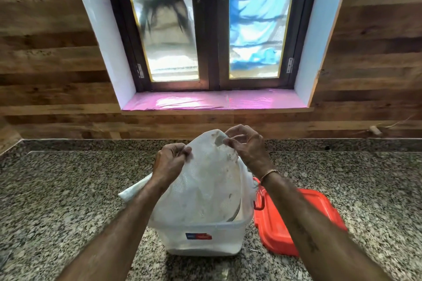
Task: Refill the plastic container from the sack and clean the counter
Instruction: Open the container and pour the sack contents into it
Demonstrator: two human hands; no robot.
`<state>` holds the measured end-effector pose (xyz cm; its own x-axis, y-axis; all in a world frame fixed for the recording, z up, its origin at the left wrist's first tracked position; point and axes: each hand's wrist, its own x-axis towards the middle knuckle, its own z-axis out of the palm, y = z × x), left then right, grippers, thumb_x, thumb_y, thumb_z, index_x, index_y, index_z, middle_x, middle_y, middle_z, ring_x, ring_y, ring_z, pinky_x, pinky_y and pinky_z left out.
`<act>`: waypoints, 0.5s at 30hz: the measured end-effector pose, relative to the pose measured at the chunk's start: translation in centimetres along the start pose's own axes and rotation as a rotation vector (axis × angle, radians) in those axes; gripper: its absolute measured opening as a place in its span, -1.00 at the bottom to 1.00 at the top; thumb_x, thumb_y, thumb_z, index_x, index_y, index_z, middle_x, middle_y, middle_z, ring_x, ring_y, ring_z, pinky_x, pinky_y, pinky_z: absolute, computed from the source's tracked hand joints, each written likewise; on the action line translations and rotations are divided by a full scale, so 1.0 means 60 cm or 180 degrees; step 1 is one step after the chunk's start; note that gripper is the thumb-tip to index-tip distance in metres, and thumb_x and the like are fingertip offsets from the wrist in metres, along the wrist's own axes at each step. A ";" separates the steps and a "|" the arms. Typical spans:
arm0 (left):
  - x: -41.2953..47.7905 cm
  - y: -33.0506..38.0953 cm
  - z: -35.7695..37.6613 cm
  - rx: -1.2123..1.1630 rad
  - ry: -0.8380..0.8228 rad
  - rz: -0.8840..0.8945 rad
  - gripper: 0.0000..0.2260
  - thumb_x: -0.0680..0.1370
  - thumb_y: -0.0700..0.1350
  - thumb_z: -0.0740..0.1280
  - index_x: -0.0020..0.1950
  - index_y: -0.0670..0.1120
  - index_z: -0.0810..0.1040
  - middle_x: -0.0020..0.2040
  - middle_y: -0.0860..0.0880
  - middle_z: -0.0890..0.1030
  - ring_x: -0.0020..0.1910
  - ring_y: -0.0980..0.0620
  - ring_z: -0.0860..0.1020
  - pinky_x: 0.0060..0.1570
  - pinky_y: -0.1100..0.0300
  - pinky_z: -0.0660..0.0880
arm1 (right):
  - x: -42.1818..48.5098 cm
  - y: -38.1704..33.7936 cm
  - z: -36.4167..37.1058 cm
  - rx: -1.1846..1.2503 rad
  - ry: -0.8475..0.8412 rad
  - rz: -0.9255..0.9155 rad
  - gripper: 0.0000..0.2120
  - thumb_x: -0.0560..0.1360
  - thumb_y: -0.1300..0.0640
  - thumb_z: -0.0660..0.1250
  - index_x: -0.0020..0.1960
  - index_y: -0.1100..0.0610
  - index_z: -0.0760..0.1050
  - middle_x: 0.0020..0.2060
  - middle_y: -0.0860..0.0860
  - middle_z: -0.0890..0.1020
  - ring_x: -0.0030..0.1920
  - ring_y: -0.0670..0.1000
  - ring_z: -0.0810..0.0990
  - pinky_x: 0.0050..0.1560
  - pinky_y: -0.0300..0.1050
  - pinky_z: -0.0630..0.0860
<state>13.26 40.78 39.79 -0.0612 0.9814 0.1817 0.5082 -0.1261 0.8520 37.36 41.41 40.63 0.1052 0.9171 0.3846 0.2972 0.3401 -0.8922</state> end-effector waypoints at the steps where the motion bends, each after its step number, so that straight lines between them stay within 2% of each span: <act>1: 0.000 -0.001 -0.001 -0.0009 0.0002 -0.0007 -0.69 0.55 0.16 0.31 -0.22 0.00 0.68 -0.28 -0.11 0.66 -0.32 0.07 0.47 -0.23 0.13 0.35 | 0.004 0.001 0.004 -0.0172 0.0115 -0.0157 -0.86 0.40 0.13 0.61 -0.10 0.05 0.68 -0.08 -0.03 0.72 -0.14 -0.06 0.73 -0.16 -0.09 0.67; 6: -0.005 -0.004 -0.001 0.0314 0.0166 -0.0062 -0.75 0.48 0.15 0.28 -0.23 0.05 0.66 -0.36 0.01 0.63 -0.39 0.03 0.44 -0.33 0.11 0.37 | 0.021 -0.005 0.010 -0.0997 0.0133 -0.0556 -0.90 0.41 0.26 0.52 -0.22 0.09 0.65 -0.24 -0.06 0.67 -0.21 -0.01 0.65 -0.21 0.04 0.64; 8: -0.009 -0.004 -0.001 0.0443 0.0186 -0.0042 -0.76 0.48 0.15 0.27 -0.25 0.08 0.64 -0.35 0.11 0.64 -0.38 0.06 0.46 -0.32 0.11 0.41 | 0.034 -0.013 0.006 -0.1193 0.0097 -0.0627 -0.85 0.41 0.31 0.38 -0.26 0.10 0.62 -0.28 -0.03 0.65 -0.24 0.04 0.62 -0.25 0.09 0.63; 10: -0.015 -0.003 -0.001 0.0504 0.0190 -0.0004 -0.77 0.52 0.11 0.29 -0.29 0.08 0.59 -0.40 0.18 0.59 -0.40 0.09 0.43 -0.32 0.13 0.36 | 0.050 -0.019 -0.003 -0.1216 -0.0010 -0.0650 -0.81 0.37 0.34 0.27 -0.27 0.11 0.59 -0.30 -0.01 0.63 -0.24 0.08 0.63 -0.25 0.13 0.64; 13: -0.018 -0.003 0.001 0.0536 0.0247 0.0063 -0.68 0.60 0.03 0.35 -0.36 0.08 0.49 -0.51 0.19 0.45 -0.44 0.13 0.36 -0.35 0.15 0.26 | 0.061 -0.028 -0.018 -0.1097 -0.0344 -0.0455 -0.80 0.49 0.38 0.33 -0.20 0.13 0.61 -0.30 0.00 0.67 -0.25 0.01 0.67 -0.19 0.06 0.70; 15: -0.019 -0.003 0.002 0.0448 0.0248 0.0045 -0.69 0.60 0.00 0.35 -0.36 0.05 0.50 -0.52 0.19 0.42 -0.45 0.13 0.32 -0.35 0.15 0.23 | 0.055 -0.033 -0.020 -0.0857 -0.0571 -0.0276 -0.95 0.52 0.27 0.46 -0.12 0.17 0.64 -0.25 0.01 0.71 -0.24 -0.07 0.67 -0.17 -0.11 0.70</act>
<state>13.32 39.70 39.37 -0.1169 0.9648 0.2356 0.6246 -0.1130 0.7727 38.28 43.50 43.94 -0.0929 0.9173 0.3872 0.5405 0.3731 -0.7542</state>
